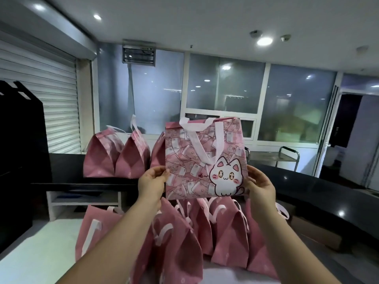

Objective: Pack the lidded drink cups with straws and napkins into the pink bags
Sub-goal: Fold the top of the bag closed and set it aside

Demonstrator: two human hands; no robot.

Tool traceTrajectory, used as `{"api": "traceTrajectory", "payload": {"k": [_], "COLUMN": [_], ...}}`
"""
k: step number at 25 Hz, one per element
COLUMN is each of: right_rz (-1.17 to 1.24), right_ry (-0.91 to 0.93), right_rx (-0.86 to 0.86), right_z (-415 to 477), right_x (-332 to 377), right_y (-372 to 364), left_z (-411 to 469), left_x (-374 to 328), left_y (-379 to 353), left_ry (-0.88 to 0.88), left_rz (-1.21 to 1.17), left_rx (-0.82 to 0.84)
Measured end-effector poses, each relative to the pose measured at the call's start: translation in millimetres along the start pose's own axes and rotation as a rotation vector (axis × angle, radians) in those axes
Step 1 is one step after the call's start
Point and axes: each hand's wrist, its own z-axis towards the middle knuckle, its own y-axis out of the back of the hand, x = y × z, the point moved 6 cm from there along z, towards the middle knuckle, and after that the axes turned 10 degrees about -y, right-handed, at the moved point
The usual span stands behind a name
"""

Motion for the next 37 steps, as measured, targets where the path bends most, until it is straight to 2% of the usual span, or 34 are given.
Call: {"api": "traceTrajectory", "payload": {"k": [2, 3, 5, 7, 9, 12, 15, 19, 22, 25, 29, 31, 33, 37], "right_rz": [-0.17, -0.333, -0.632, -0.583, -0.448, -0.394, -0.454, -0.542, -0.504, -0.539, -0.63, -0.659, -0.672, -0.518], "right_ry": [0.037, 0.041, -0.045, -0.222, -0.307, -0.303, -0.309, -0.408, -0.434, -0.4, -0.28, -0.235, -0.191, -0.203], "right_rx": [-0.115, -0.136, -0.098, 0.041, 0.142, 0.155, 0.212, 0.368, 0.449, 0.387, 0.306, 0.232, 0.154, 0.061], "right_z": [52, 78, 119, 143, 169, 220, 262, 306, 327, 336, 340, 335, 333, 344], "right_x": [-16, -25, -51, -87, -117, -140, -158, -194, -218, -225, -227, -225, -222, -221], "right_y": [-16, -27, -51, -69, -80, -80, -78, -74, -72, -73, -84, -94, -102, -90], "left_z": [41, 60, 93, 114, 135, 162, 182, 198, 207, 217, 256, 272, 272, 255], "left_x": [23, 33, 54, 73, 100, 138, 170, 214, 241, 243, 234, 234, 236, 235], "left_y": [-20, -32, -59, -85, -112, -148, -174, -194, -199, -191, -164, -169, -178, -165], "left_ry": [-0.014, -0.03, -0.074, -0.101, -0.088, -0.07, -0.076, -0.035, -0.033, -0.09, -0.216, -0.183, -0.114, -0.265], "left_rz": [-0.017, -0.02, -0.016, -0.002, 0.026, 0.073, 0.177, 0.322, 0.429, 0.472, 0.631, 0.769, 0.805, 0.836], "left_rx": [-0.016, -0.025, -0.041, -0.051, -0.049, -0.038, -0.003, 0.027, 0.127, 0.191, 0.043, 0.148, 0.266, 0.229]}}
